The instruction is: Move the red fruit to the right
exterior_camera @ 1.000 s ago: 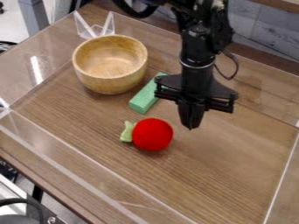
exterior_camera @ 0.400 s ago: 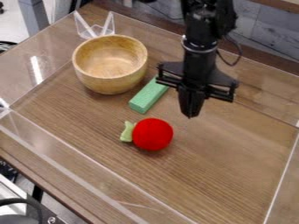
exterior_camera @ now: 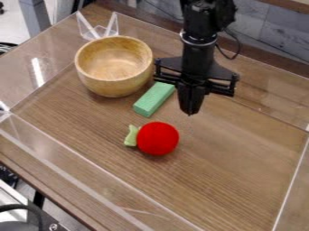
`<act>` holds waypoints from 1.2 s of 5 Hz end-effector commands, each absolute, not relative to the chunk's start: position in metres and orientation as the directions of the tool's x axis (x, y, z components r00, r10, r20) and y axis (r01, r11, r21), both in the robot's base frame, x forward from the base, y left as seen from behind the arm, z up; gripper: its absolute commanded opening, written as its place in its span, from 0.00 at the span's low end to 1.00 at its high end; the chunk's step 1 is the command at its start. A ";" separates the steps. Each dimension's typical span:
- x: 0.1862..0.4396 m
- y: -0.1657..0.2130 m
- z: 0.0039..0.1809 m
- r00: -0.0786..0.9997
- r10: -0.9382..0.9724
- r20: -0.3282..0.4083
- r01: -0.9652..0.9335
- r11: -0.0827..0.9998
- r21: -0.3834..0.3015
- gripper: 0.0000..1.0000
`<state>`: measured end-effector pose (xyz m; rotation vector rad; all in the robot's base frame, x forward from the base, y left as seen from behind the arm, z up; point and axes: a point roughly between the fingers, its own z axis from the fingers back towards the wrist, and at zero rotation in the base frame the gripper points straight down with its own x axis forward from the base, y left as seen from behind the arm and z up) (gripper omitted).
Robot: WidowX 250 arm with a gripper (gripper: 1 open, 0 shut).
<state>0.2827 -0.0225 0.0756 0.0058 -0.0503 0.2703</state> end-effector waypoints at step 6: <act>0.264 -0.021 0.111 0.880 0.463 0.110 -0.465 0.885 -0.007 1.00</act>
